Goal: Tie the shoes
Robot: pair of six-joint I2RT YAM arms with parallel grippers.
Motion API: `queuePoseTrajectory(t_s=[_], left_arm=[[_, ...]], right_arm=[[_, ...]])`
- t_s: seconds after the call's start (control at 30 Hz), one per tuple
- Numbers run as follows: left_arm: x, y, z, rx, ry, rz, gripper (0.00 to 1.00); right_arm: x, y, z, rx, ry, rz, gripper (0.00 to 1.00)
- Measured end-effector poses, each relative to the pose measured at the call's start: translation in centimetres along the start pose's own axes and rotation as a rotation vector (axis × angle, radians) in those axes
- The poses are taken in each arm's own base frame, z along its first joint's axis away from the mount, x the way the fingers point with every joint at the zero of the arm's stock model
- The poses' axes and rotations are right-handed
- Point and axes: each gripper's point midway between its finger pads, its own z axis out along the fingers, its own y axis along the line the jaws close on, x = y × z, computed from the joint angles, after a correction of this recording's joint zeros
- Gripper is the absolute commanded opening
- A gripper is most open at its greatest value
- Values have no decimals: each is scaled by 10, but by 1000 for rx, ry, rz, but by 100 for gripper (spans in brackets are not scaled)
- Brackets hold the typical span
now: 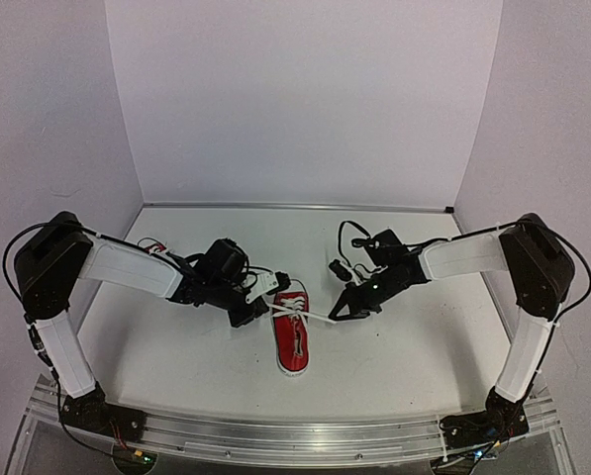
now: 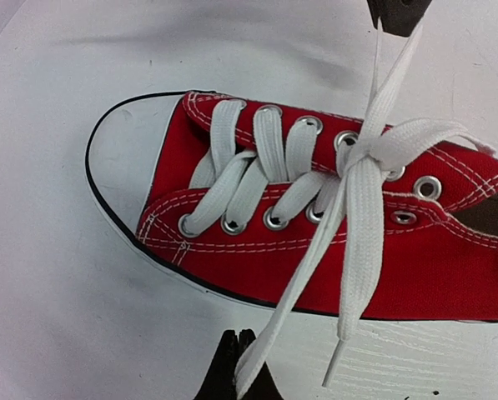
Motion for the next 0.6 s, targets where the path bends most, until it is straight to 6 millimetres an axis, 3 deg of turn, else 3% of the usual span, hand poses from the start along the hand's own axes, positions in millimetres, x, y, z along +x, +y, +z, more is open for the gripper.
queuePoseTrajectory(t_s=[0.1,0.2,0.3,0.43,0.47,0.6], left_arm=[[-1,-4,-2,29,16,-5,8],[-18,-3,-6,27,20,-1,35],[-49,-1,-13,14,-6,4,53],[-79,1,-27,-8,-37,-17,93],[-81,3,-32,-20,-40,-29,98],[-93,18,-72,-100,-76,-96,100]], right_arm=[[-1,5,0,-15,3,10,20],[-8,17,0,-17,3,10,33],[-28,37,-5,-32,-33,-15,43],[-54,66,-27,-48,-111,-70,53],[-60,72,-35,-46,-134,-82,57],[-74,94,-74,-18,-238,-126,69]])
